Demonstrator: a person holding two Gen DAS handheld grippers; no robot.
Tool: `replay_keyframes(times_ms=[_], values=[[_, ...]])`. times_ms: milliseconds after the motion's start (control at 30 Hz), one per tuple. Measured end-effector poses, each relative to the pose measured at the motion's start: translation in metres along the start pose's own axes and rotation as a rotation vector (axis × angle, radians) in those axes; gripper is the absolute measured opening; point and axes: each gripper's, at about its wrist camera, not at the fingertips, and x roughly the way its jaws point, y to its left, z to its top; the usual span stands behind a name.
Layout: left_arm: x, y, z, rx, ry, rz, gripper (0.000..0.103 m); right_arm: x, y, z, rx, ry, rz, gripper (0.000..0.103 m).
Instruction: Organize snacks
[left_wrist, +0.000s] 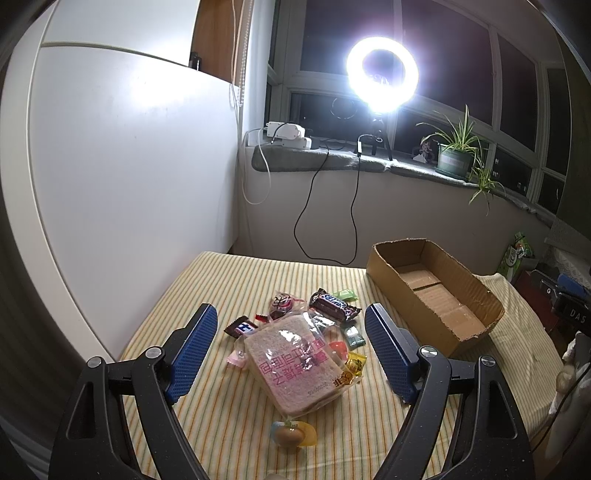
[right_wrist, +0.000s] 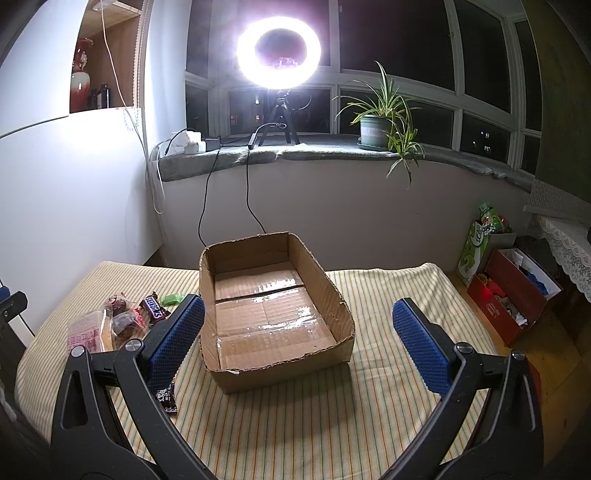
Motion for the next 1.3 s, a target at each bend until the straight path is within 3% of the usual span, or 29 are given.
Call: replay_keyframes(times_ms=[567,767,967,1300], values=[[0.004,0.009,-0.002,-0.016,0.016,-0.001,0.082,0.005,0.013,-0.001,-0.014,0.015,0.014,0.103],[0.007,0.021,-0.009,-0.047,0.045,-0.001,0.082,0.011,0.021,-0.005,-0.024,0.034,0.072,0.103],[0.013,0.036,-0.019,-0.093,0.080,-0.009,0.082,0.019,0.042,-0.007,-0.057,0.076,0.216,0.103],[0.035,0.053,-0.042,-0.228,0.188,-0.150,0.081,0.038,0.099,-0.009,-0.128,0.182,0.521,0.103]])
